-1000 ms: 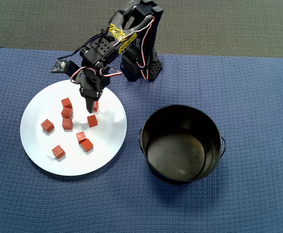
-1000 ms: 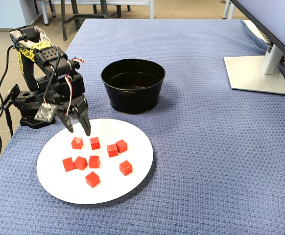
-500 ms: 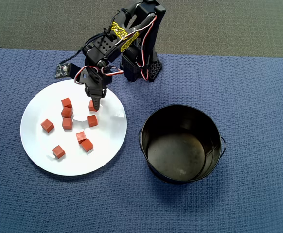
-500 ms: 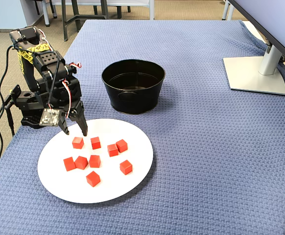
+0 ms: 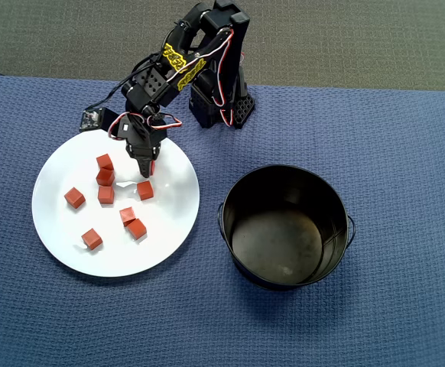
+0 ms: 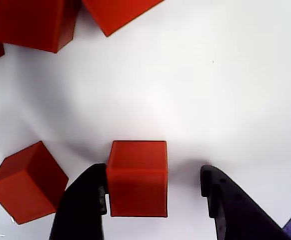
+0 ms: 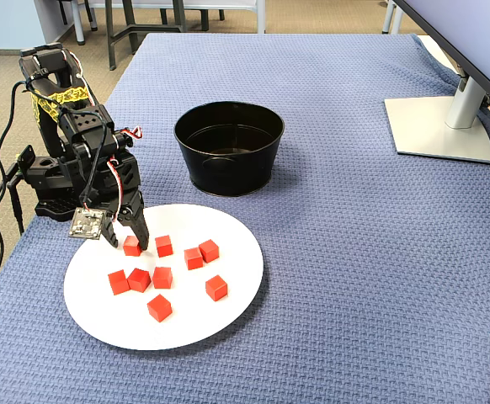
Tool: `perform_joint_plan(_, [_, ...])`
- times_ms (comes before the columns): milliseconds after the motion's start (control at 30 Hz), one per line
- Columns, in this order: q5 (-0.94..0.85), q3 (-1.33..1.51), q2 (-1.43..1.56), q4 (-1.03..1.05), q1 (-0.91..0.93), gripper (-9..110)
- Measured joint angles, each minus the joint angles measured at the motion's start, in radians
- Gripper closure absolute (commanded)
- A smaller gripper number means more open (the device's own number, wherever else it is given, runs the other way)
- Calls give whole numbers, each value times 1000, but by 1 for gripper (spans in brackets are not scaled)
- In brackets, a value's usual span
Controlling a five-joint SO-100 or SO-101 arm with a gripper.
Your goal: Pick up the red cubes from the white plate and place them in the black recipient
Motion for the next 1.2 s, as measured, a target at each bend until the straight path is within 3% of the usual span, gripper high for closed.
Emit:
perform_joint_plan(67, [0,0,0,-12,-2,101])
perform_joint_plan(333, [21,0,29,-14,-3,101])
perform_joint_plan(567, [178,-152,336,287,-120,102])
perform_joint_plan(733, [339,-327,584,469,-284,102])
perform_joint_plan(867, [451,-430,646,500,-428,102])
perform_joint_plan(1200, [689,-540,301,379,-937,101])
